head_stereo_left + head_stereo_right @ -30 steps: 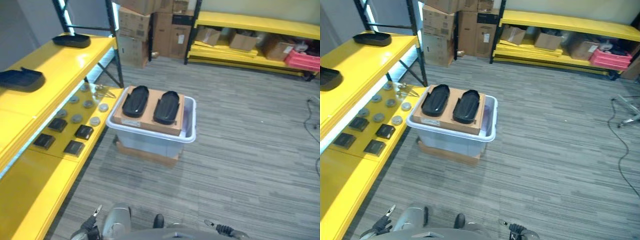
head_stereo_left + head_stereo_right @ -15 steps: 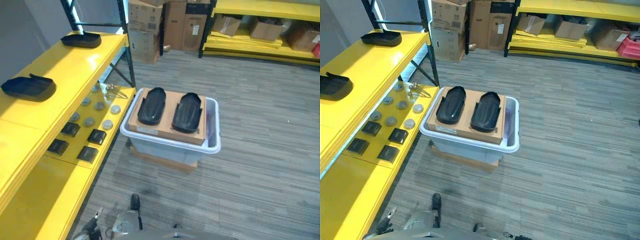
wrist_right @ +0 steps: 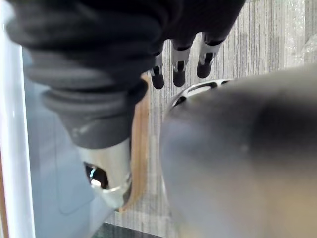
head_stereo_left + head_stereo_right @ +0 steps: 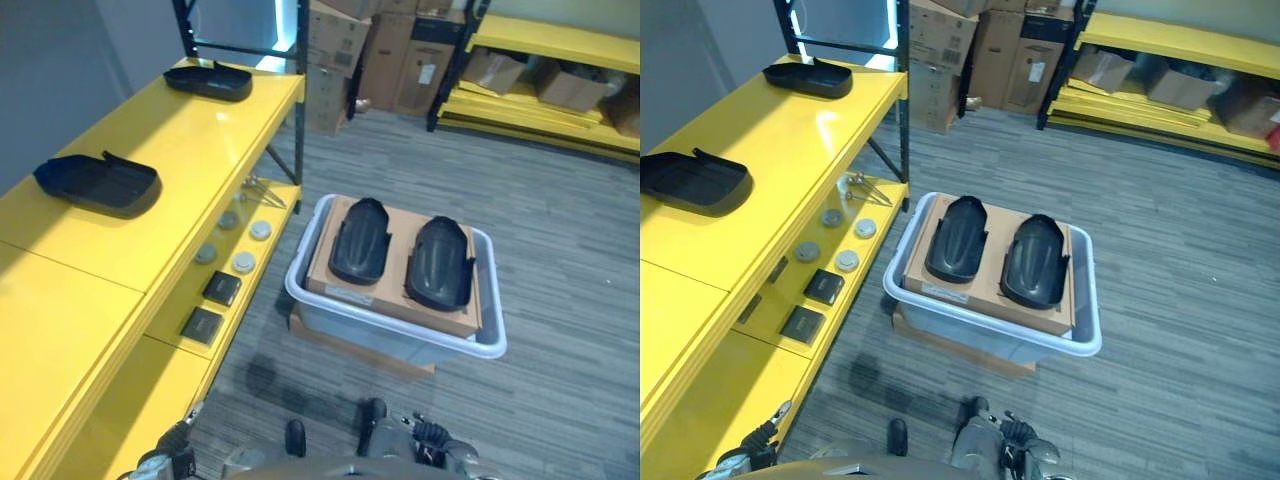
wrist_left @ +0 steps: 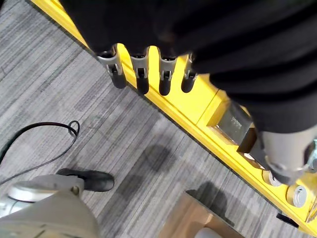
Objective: Move parts from the plastic box to the shelf.
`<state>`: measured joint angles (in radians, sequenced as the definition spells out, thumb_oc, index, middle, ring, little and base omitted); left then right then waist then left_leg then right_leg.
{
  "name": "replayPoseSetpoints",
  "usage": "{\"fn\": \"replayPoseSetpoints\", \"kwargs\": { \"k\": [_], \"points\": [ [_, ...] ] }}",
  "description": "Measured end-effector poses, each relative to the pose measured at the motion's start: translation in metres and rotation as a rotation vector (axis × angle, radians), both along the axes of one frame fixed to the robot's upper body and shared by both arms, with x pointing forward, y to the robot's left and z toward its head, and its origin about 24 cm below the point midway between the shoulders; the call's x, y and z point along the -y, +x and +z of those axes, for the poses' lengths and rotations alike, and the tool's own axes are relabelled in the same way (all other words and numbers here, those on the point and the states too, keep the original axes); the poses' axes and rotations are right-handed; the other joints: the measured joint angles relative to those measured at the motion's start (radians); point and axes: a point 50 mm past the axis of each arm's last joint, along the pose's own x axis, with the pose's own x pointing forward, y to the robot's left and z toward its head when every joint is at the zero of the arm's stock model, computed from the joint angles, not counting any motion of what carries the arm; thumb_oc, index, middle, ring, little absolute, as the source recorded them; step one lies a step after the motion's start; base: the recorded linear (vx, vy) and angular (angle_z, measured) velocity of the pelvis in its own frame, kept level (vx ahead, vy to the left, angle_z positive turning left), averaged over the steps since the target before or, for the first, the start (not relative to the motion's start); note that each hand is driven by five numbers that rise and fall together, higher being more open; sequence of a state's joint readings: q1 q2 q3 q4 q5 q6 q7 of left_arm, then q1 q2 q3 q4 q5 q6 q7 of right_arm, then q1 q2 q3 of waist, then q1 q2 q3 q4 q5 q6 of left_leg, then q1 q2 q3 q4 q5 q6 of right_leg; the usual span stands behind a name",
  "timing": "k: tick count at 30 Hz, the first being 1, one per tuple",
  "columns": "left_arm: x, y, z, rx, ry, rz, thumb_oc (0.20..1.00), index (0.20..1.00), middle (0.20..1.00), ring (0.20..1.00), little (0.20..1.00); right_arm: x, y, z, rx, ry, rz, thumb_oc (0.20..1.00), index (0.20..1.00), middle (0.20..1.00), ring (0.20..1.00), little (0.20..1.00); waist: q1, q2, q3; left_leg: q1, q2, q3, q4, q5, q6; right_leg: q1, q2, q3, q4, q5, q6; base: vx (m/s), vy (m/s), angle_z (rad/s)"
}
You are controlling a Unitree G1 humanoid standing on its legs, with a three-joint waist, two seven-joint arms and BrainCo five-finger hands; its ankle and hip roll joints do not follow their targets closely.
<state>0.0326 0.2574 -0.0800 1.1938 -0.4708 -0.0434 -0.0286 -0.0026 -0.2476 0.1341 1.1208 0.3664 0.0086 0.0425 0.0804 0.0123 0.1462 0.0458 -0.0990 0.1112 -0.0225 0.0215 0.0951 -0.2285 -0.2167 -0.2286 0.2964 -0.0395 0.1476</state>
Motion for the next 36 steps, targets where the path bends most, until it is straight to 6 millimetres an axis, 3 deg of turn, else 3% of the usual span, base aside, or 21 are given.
{"fn": "replayPoseSetpoints", "kwargs": {
  "k": [4,8,10,13,15,18,20,23,24,26,29,31,34,36],
  "points": [
    [0.000,-0.011,-0.002,-0.029,-0.001,0.007,1.000,1.000,1.000,1.000,1.000,0.002,-0.012,-0.004,-0.046,-0.002,-0.022,1.000,1.000,1.000,1.000,1.000,0.007,-0.036,-0.016,0.014,0.002,-0.023,0.002,-0.008,-0.011,0.153,0.014,-0.013,-0.157,0.011,0.003,0.08,-0.117,0.12],
    [-0.005,-0.030,-0.005,-0.080,0.011,0.031,1.000,1.000,1.000,1.000,1.000,0.006,-0.029,-0.008,-0.094,-0.007,-0.058,1.000,1.000,1.000,1.000,1.000,0.011,-0.096,-0.047,0.041,0.008,-0.021,0.003,-0.027,-0.047,0.325,0.010,-0.006,-0.343,0.115,0.011,0.06,-0.073,-0.06],
    [-0.001,-0.036,-0.006,-0.090,-0.006,0.032,1.000,1.000,1.000,1.000,1.000,0.011,-0.038,-0.008,-0.106,-0.015,-0.092,1.000,1.000,1.000,1.000,1.000,0.007,-0.084,-0.056,0.040,0.051,-0.024,-0.002,-0.037,-0.089,0.339,0.051,-0.012,-0.352,0.111,-0.011,0.06,-0.071,-0.05],
    [0.002,-0.038,-0.007,-0.096,-0.014,0.012,1.000,1.000,1.000,1.000,1.000,0.016,-0.040,-0.007,-0.072,-0.002,-0.220,1.000,1.000,1.000,1.000,1.000,0.005,-0.070,-0.055,0.029,0.091,-0.024,0.001,-0.035,-0.099,0.333,0.090,-0.017,-0.351,0.094,-0.036,0.06,-0.095,0.01],
    [0.003,-0.044,-0.007,-0.096,-0.015,0.006,1.000,1.000,1.000,1.000,1.000,0.023,-0.016,0.007,0.086,-0.004,-0.360,1.000,1.000,1.000,1.000,1.000,-0.008,-0.055,-0.046,0.025,0.106,-0.025,0.001,-0.030,-0.105,0.328,0.105,-0.018,-0.350,0.093,-0.047,0.02,-0.042,0.00],
    [0.003,-0.060,-0.007,-0.115,-0.013,0.009,1.000,1.000,1.000,1.000,1.000,0.050,0.047,0.066,0.473,-0.109,-0.471,1.000,1.000,1.000,1.000,1.000,-0.030,-0.039,-0.045,0.023,0.120,-0.013,0.000,-0.025,-0.109,0.312,0.117,-0.009,-0.346,0.093,-0.058,0.01,-0.038,-0.07],
    [0.000,-0.063,-0.006,-0.113,-0.006,0.030,1.000,1.000,1.000,1.000,1.000,0.078,0.068,0.102,0.654,-0.239,-0.570,1.000,1.000,1.000,1.000,1.000,-0.025,-0.033,-0.046,0.021,0.125,0.002,0.002,-0.024,-0.110,0.301,0.119,-0.007,-0.342,0.091,-0.059,0.00,-0.016,-0.04],
    [-0.003,-0.068,-0.006,-0.117,0.003,0.034,1.000,1.000,1.000,1.000,1.000,0.121,0.075,0.165,0.906,-0.459,-0.734,1.000,1.000,1.000,1.000,1.000,-0.031,-0.034,-0.045,0.020,0.124,0.008,-0.009,-0.002,-0.113,0.294,0.119,-0.006,-0.340,0.096,-0.057,0.01,0.000,-0.04],
    [-0.005,-0.074,-0.005,-0.121,0.001,0.062,1.000,1.000,1.000,1.000,1.000,0.136,0.074,0.218,1.113,-0.590,-0.808,1.000,1.000,1.000,1.000,1.000,-0.049,-0.035,-0.045,0.025,0.124,0.017,-0.028,0.009,-0.111,0.288,0.119,-0.002,-0.344,0.101,-0.056,0.07,0.004,-0.15],
    [-0.009,-0.078,-0.004,-0.114,0.005,0.118,1.000,1.000,1.000,1.000,1.000,0.137,0.069,0.269,1.328,-0.708,-0.816,1.000,1.000,1.000,1.000,1.000,-0.069,-0.033,-0.043,0.029,0.124,0.027,-0.037,0.012,-0.111,0.282,0.120,0.005,-0.349,0.106,-0.055,0.07,0.003,-0.15],
    [-0.012,-0.077,-0.003,-0.105,0.013,0.144,1.000,1.000,1.000,1.000,1.000,0.135,0.067,0.309,1.475,-0.828,-0.745,1.000,1.000,1.000,1.000,1.000,-0.091,-0.041,-0.036,0.050,0.124,0.038,-0.054,0.015,-0.112,0.299,0.122,0.012,-0.360,0.110,-0.054,0.09,0.015,-0.16],
    [-0.008,-0.074,-0.005,-0.104,0.007,0.125,1.000,1.000,1.000,1.000,1.000,0.140,0.074,0.307,1.410,-0.861,-0.677,1.000,1.000,1.000,1.000,1.000,-0.088,-0.042,-0.030,0.051,0.124,0.053,-0.055,0.008,-0.114,0.298,0.120,0.022,-0.361,0.110,-0.053,0.09,0.038,-0.22],
    [-0.005,-0.069,-0.005,-0.097,0.002,0.107,1.000,1.000,1.000,1.000,1.000,0.142,0.095,0.277,1.230,-0.793,-0.645,1.000,1.000,1.000,1.000,1.000,-0.072,-0.043,-0.027,0.033,0.123,0.054,-0.045,-0.004,-0.120,0.283,0.114,0.015,-0.355,0.112,-0.049,-0.05,0.062,-0.03],
    [-0.002,-0.059,-0.005,-0.071,-0.007,0.060,1.000,1.000,1.000,1.000,1.000,0.142,0.113,0.256,1.114,-0.767,-0.620,1.000,1.000,1.000,1.000,1.000,-0.036,-0.021,-0.012,-0.047,0.119,0.043,0.017,-0.007,-0.108,0.224,0.101,-0.002,-0.324,0.113,-0.049,-0.26,0.117,0.16]
  ]
}}
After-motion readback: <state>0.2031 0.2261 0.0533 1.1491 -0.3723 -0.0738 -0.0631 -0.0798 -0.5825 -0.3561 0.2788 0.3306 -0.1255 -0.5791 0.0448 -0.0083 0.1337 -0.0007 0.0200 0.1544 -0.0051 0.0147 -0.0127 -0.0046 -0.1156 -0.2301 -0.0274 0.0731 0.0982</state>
